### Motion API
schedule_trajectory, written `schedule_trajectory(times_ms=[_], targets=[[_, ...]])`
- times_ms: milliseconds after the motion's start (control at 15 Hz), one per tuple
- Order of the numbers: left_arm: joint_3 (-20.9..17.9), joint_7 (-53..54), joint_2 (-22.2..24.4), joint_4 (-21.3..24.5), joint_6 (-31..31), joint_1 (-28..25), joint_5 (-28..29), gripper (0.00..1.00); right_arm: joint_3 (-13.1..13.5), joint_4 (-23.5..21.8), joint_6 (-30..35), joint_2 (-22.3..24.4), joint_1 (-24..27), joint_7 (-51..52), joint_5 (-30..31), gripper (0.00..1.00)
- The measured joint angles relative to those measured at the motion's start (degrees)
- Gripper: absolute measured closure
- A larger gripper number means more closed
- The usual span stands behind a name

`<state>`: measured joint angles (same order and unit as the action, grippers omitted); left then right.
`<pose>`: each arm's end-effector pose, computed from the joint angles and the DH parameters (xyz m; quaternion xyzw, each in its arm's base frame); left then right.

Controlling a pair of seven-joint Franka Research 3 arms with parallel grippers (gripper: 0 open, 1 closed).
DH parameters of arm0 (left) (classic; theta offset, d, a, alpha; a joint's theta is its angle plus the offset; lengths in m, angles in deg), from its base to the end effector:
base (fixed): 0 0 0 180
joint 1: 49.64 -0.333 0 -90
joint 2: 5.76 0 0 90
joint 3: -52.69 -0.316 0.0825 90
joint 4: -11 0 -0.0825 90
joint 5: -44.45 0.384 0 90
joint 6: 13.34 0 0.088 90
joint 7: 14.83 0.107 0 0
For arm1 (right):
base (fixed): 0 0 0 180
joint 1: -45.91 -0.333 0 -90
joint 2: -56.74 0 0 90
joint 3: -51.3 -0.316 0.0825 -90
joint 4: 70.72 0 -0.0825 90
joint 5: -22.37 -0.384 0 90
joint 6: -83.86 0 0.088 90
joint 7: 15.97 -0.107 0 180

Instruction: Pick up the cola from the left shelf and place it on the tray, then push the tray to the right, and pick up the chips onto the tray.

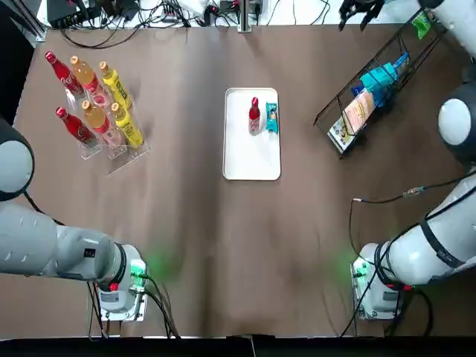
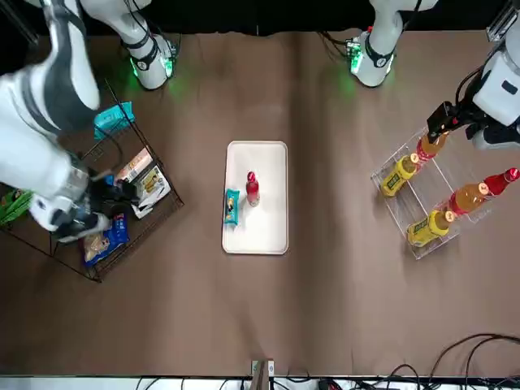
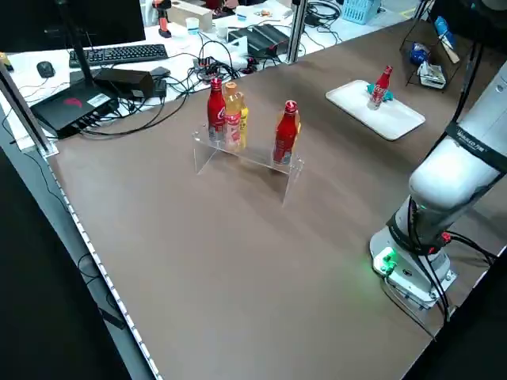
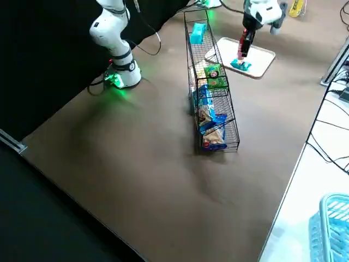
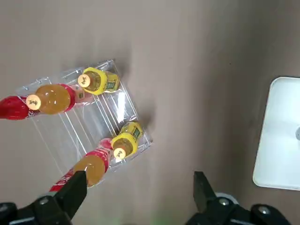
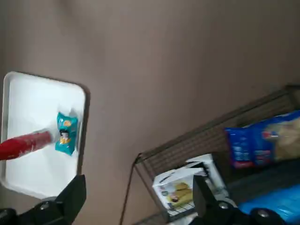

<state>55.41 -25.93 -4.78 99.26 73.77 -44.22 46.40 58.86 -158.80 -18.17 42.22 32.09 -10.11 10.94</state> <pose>0.5394 -0.0736 0.6438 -0.9995 -0.0267 -0.0014 0.0174 0.6321 0.0951 0.5095 -0.9930 -0.0862 0.0040 0.0809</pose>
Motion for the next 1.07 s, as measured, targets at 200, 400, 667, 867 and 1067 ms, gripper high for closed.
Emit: schedule_trajectory(times_ms=[200,400,667,867,1067], targets=[[0.25,2.81,0.14,0.50,-0.73,-0.09,-0.07,0.00,0.37,0.05,0.31,4.78,1.14,0.00,4.19,0.00],[0.25,5.17,0.62,2.23,-1.00,-0.23,-0.07,0.00,0.49,0.02,3.80,8.27,2.41,-0.01,5.06,0.00],[0.24,5.97,1.01,4.36,-0.92,-0.27,-0.08,0.00,0.58,-0.08,7.69,9.70,6.62,-0.01,5.22,0.00],[0.16,6.84,1.13,4.38,-0.91,-0.33,-0.08,0.00,0.60,-0.08,7.97,10.07,8.95,0.11,5.22,0.00],[0.12,7.32,1.30,4.38,-0.91,-0.51,-0.96,0.00,0.46,-0.12,7.84,10.59,9.20,0.16,5.81,0.00]])
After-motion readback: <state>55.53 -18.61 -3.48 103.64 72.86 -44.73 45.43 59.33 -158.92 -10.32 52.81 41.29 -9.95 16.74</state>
